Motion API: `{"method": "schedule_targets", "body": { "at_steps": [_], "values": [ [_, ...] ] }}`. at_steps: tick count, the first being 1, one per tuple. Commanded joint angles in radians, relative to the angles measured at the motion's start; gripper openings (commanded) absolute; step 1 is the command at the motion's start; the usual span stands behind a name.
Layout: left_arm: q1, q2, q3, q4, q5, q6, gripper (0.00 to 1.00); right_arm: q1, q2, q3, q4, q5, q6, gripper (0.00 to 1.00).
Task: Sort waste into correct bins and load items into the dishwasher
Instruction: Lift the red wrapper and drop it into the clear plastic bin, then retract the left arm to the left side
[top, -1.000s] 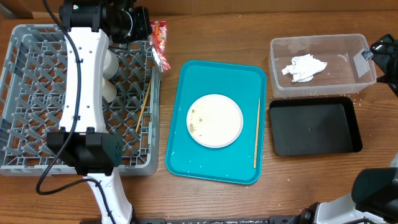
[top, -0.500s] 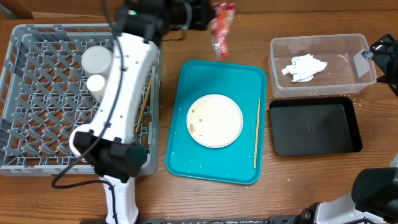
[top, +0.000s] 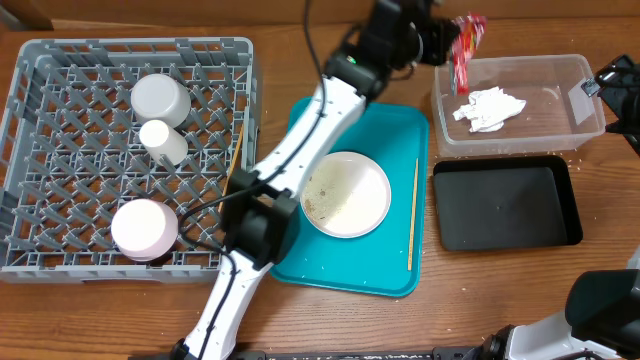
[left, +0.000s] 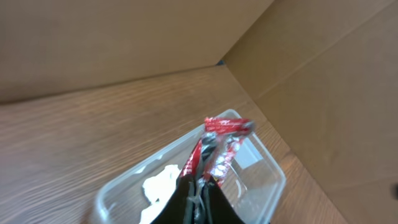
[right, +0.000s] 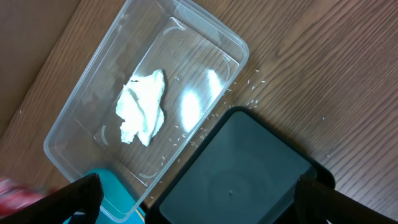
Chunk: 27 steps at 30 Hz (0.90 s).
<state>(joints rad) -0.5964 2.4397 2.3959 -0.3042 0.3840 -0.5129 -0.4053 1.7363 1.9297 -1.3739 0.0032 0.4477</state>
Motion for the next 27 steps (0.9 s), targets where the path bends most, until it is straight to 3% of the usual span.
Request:
{"method": "schedule_targets", "body": {
  "at_steps": [1,9,13,18,22,27],
  "values": [
    [-0.05,0.065,0.008,0.058,-0.015,-0.06,0.13,0.0,-0.018,0.014,0.003,-0.005,-0.003,1.0],
    [-0.092,0.103,0.008,0.077,-0.039,-0.01,0.3,0.0,-0.018,0.014,0.003,-0.005,-0.003,1.0],
    [-0.081,0.084,0.008,0.101,0.044,-0.011,0.49,0.0,-0.018,0.014,0.003,-0.005,-0.003,1.0],
    [-0.011,-0.017,0.008,0.053,0.169,-0.003,0.49,0.0,-0.018,0.014,0.003,-0.005,-0.003,1.0],
    [0.071,-0.129,0.008,-0.076,0.167,0.039,0.45,0.0,-0.018,0.014,0.003,-0.005,-0.003,1.0],
    [0.206,-0.301,0.008,-0.378,0.078,0.183,0.57,0.0,-0.018,0.014,0.003,-0.005,-0.003,1.0]
  ]
}}
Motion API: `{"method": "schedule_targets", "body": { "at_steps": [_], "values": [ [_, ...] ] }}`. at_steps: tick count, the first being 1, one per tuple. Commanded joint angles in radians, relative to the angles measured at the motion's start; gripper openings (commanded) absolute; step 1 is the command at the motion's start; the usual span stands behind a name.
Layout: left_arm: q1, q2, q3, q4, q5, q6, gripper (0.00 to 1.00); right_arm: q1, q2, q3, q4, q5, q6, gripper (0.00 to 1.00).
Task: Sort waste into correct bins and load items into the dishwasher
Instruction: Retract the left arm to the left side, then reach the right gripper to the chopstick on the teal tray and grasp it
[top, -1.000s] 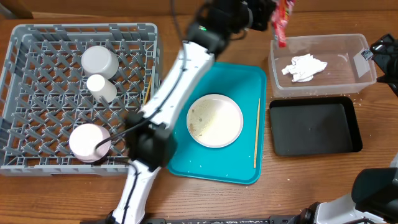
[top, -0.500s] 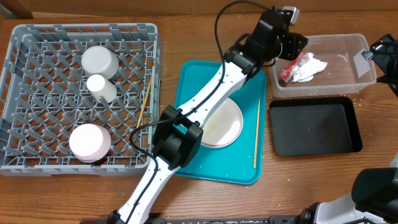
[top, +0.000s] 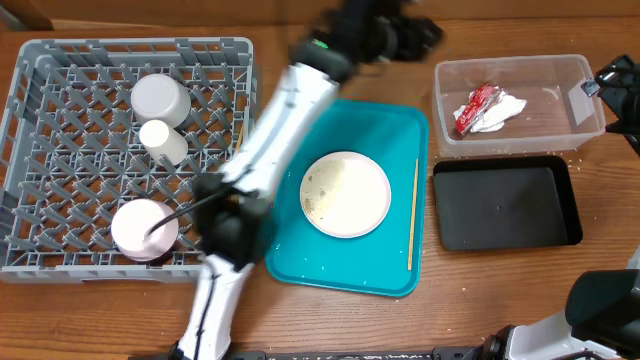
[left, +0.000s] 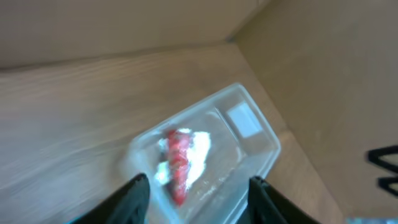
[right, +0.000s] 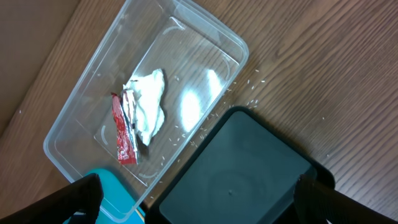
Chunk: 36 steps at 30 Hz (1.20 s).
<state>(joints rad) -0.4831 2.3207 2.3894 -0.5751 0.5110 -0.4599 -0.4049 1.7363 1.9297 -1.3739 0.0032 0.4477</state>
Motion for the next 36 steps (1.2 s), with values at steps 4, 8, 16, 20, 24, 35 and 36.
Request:
{"method": "schedule_targets", "body": {
  "at_steps": [4,8,16,20,24,35,36],
  "values": [
    [0.231,-0.316,0.015,-0.416,-0.2,0.196,0.89,0.0,-0.018,0.014,0.003,-0.005,-0.003,1.0],
    [0.34,-0.374,0.015,-0.62,-0.295,0.198,1.0,0.0,-0.018,0.014,0.003,-0.005,-0.003,1.0],
    [0.579,-0.39,0.015,-0.899,-0.385,0.19,1.0,0.0,-0.018,0.014,0.003,-0.005,-0.003,1.0],
    [0.742,-0.39,0.015,-0.973,-0.399,0.166,1.0,0.0,-0.018,0.014,0.003,-0.005,-0.003,1.0],
    [0.871,-0.389,0.015,-1.032,-0.398,0.075,1.0,0.0,-0.018,0.014,0.003,-0.005,-0.003,1.0],
    [0.975,-0.385,0.014,-1.114,-0.399,0.06,1.0,0.0,-0.018,0.014,0.004,-0.005,-0.003,1.0],
    [0.975,-0.385,0.014,-1.114,-0.399,0.06,1.0,0.0,-0.018,0.014,0.005,-0.005,-0.003,1.0]
  ]
}}
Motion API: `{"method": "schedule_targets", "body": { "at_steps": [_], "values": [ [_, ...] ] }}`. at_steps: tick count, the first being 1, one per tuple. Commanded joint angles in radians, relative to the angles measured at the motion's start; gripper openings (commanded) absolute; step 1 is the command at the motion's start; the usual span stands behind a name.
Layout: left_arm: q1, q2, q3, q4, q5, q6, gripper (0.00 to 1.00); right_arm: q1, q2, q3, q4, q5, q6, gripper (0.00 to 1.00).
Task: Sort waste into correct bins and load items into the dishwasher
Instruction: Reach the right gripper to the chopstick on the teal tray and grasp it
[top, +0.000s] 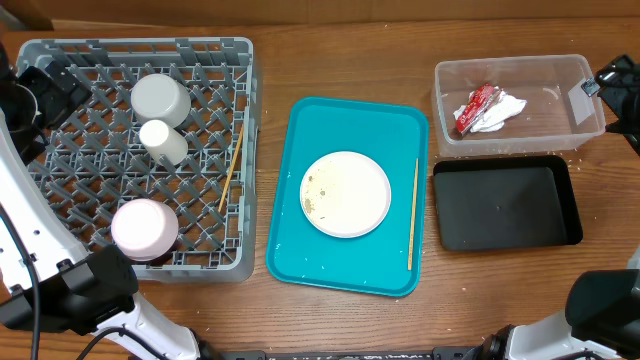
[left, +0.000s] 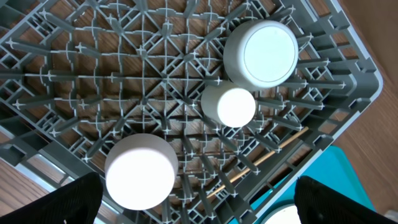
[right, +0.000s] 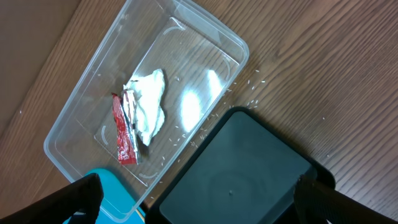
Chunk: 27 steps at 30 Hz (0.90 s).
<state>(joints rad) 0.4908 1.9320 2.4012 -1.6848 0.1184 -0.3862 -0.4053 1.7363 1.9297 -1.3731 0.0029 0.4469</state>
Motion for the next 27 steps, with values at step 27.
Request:
{"method": "schedule_targets", "body": {
  "at_steps": [27],
  "values": [
    [0.0,0.003,0.003,-0.002,0.005,-0.014,1.0,0.684,-0.017,-0.052,-0.078,-0.327,-0.187,1.0]
  ]
}}
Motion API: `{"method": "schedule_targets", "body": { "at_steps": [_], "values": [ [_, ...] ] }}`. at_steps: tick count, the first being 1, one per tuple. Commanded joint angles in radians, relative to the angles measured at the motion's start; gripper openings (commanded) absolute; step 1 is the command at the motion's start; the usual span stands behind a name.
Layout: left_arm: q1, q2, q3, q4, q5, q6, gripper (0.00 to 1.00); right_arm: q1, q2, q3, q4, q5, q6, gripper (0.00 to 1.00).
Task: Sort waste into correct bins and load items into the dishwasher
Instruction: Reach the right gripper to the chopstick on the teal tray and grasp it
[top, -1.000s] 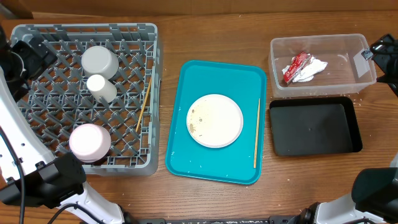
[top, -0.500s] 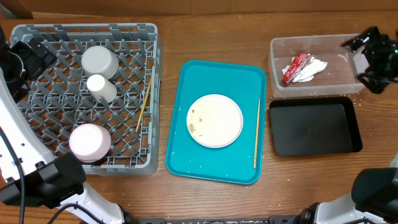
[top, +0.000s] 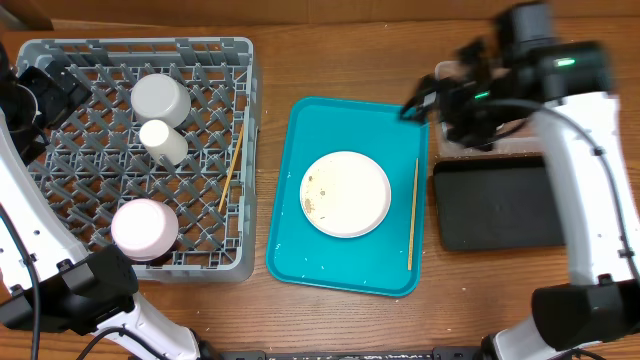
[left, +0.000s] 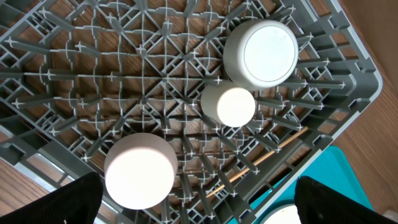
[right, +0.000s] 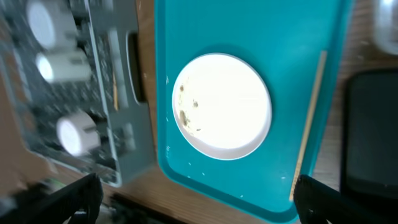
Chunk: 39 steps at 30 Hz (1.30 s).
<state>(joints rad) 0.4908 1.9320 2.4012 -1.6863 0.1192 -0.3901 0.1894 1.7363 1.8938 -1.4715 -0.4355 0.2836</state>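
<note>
A soiled white plate lies on the teal tray, with a chopstick beside it on the tray's right side. My right gripper hovers open and empty over the tray's far right corner. Its own view looks down on the plate and the chopstick. The grey dish rack holds three upturned cups and a second chopstick. My left gripper stays open above the rack's left edge.
The right arm covers most of the clear waste bin, hiding its contents. A black bin sits to the right of the tray. Cardboard walls close off the back of the table.
The right arm has moved from the table's right edge to above the clear bin and the tray's far right corner. Its camera now faces the plate. The left arm has not moved.
My left gripper held a red wrapper above the clear bin. Then the wrapper lay in the bin on the white tissue, and the left gripper was open. After that the left arm stood over the rack's left edge. Now the right arm is over the tray.
</note>
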Motion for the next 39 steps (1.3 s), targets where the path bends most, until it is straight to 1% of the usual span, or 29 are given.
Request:
{"method": "schedule_targets", "body": {
  "at_steps": [1,5,6,9,10,12,13,15,16,19,20,22,25,29,32,34,39],
  "values": [
    [0.0,0.003,0.003,0.0,0.004,-0.011,1.0,0.118,-0.017,-0.016,0.034,0.121,-0.023,1.0],
    [0.0,0.003,0.003,0.0,0.004,-0.01,1.0,0.193,-0.017,-0.017,0.106,0.185,-0.017,1.0],
    [0.0,0.003,0.003,0.0,0.004,-0.01,1.0,0.198,-0.014,-0.019,0.106,0.224,0.009,1.0],
    [0.0,0.003,0.003,-0.001,0.004,-0.011,1.0,0.201,-0.004,-0.038,0.07,0.38,0.154,1.0],
    [0.0,0.003,0.003,0.0,0.004,-0.01,1.0,0.201,0.001,-0.054,0.06,0.407,0.184,1.0],
    [0.0,0.003,0.003,0.0,0.004,-0.011,1.0,0.202,0.006,-0.102,0.056,0.412,0.193,1.0],
    [0.0,0.003,0.003,0.0,0.004,-0.011,1.0,0.201,0.009,-0.13,0.058,0.412,0.193,0.98],
    [0.0,0.003,0.003,0.0,0.004,-0.011,1.0,0.201,0.011,-0.236,0.086,0.412,0.193,0.86],
    [0.0,0.003,0.003,0.0,0.004,-0.011,1.0,0.201,0.011,-0.266,0.095,0.409,0.197,0.83],
    [0.0,0.003,0.003,0.0,0.004,-0.011,1.0,0.201,0.011,-0.341,0.124,0.408,0.22,0.68],
    [0.0,0.003,0.003,0.0,0.004,-0.01,1.0,0.201,0.011,-0.362,0.133,0.409,0.227,0.6],
    [0.0,0.003,0.003,0.0,0.004,-0.01,1.0,0.201,0.011,-0.395,0.147,0.414,0.237,0.55],
    [0.0,0.003,0.003,0.0,0.004,-0.01,1.0,0.201,0.011,-0.454,0.195,0.449,0.248,0.52],
    [0.0,0.003,0.003,0.0,0.004,-0.01,1.0,0.201,0.016,-0.547,0.303,0.457,0.248,0.41],
    [0.0,0.003,0.003,0.0,0.004,-0.01,1.0,0.201,0.033,-0.604,0.349,0.457,0.249,0.39],
    [0.0,0.003,0.003,0.0,0.004,-0.01,1.0,0.201,0.044,-0.631,0.369,0.458,0.249,0.35],
    [0.0,0.003,0.003,0.0,0.004,-0.01,1.0,0.201,0.05,-0.66,0.399,0.463,0.249,0.35]
  ]
}}
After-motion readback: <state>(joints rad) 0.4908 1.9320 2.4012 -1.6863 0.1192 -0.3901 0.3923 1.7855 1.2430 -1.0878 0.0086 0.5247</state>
